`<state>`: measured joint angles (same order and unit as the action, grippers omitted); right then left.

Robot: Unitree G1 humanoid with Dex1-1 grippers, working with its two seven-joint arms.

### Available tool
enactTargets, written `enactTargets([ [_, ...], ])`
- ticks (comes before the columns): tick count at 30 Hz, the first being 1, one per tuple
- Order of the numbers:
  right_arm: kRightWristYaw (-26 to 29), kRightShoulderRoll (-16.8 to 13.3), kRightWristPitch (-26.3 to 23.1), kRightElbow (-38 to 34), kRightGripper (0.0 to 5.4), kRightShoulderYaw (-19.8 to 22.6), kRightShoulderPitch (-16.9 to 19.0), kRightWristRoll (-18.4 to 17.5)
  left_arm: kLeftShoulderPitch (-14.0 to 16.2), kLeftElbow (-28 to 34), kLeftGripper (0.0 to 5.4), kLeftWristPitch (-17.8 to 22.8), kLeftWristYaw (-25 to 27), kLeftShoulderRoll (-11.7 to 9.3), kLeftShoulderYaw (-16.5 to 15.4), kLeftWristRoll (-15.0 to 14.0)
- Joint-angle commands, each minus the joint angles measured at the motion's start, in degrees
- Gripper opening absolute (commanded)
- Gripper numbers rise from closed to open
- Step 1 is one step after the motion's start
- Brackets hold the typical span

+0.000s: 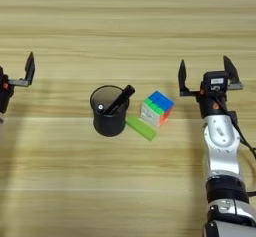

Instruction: Move the objects on the table

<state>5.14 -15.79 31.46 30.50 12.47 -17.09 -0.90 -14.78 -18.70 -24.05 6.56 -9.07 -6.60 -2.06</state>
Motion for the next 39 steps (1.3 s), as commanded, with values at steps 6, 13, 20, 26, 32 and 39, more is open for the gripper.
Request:
enactTargets([
  [6, -3.49, -0.32, -2.13, 0.36, 5.34, -2.35, -0.48, 4.2, -1.42, -1.59, 5.4, -0.15, -0.87, -1.22, -0.03, 0.99],
  [13, -4.32, -0.47, -2.01, 0.53, 5.34, -2.99, -0.58, 4.78, -2.05, -2.75, 5.4, -0.07, -2.04, -1.48, 0.07, 1.89],
  [20, -4.51, -0.35, -1.78, 1.43, 5.34, -3.07, -1.04, 4.16, -2.59, -3.9, 5.4, -0.58, -2.05, -1.45, -0.25, 1.6],
  [26, -4.44, -0.39, -1.51, 1.69, 5.34, -3.08, -1.02, 3.88, -2.6, -4.24, 5.4, -0.64, -2.24, -1.49, -0.19, 1.81],
  [32, -4.01, -0.43, -1.64, 2.04, 5.34, -2.75, -1.19, 2.84, -2.72, -4.52, 5.4, -0.71, -2.15, -1.41, -0.08, 1.78],
  [39, -3.92, -0.73, -1.44, 2.28, 5.34, -2.88, -1.23, 2.74, -2.75, -4.57, 5.4, -0.62, -2.17, -1.21, -0.03, 1.65],
])
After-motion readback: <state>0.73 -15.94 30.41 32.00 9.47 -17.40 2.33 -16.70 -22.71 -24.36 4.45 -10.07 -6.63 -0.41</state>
